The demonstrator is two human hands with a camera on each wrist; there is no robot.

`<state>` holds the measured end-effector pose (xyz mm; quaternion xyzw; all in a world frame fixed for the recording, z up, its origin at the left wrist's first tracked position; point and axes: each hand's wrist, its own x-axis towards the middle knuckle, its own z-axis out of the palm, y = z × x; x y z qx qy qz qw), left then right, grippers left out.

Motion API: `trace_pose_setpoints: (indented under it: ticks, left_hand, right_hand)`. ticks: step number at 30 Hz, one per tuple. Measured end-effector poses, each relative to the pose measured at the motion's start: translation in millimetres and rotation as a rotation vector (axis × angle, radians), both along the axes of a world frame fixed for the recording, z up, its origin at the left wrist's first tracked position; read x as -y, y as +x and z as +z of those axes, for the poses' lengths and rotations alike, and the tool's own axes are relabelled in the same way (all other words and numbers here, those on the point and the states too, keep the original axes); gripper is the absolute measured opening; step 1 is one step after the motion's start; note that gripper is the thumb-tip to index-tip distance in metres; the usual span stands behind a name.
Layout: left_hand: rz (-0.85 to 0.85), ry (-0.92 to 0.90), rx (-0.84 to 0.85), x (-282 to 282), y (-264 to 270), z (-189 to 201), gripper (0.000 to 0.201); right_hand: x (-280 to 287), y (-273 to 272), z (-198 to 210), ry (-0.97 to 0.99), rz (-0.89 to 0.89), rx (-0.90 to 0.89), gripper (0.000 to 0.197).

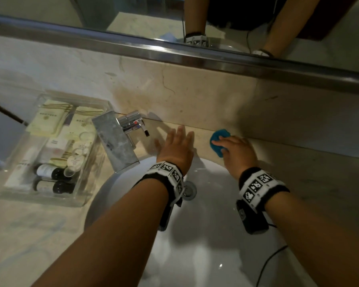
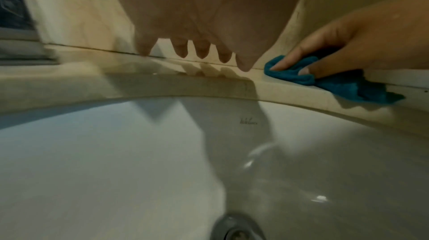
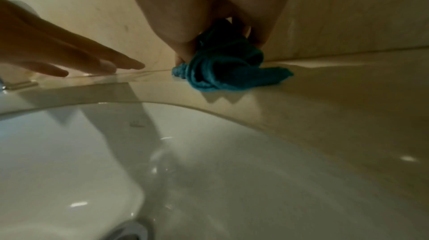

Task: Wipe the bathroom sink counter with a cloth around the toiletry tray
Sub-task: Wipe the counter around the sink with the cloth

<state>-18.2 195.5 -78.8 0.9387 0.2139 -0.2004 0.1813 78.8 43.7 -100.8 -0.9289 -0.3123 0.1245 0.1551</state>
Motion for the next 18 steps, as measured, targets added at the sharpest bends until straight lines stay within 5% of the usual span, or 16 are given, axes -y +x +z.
trace_pose_setpoints:
  ticks: [5, 9, 18]
  left_hand:
    - [0.002, 0.034, -0.162, 10.0, 16.5, -5.6, 0.069]
    - [0.009, 0.043, -0.155, 7.7, 17.5, -7.7, 0.077]
    - [0.007, 0.062, -0.124, 10.6, 16.5, -10.4, 0.08]
  right_hand:
    - [-10.6, -10.5, 2.2, -0.048, 0.019, 0.029, 0.045]
    - [0.5, -4.0, 8.9, -0.073, 0.098, -0.013, 0.044]
    - [17.8, 8.2, 10.4, -0.184, -0.029, 0.039, 0.053]
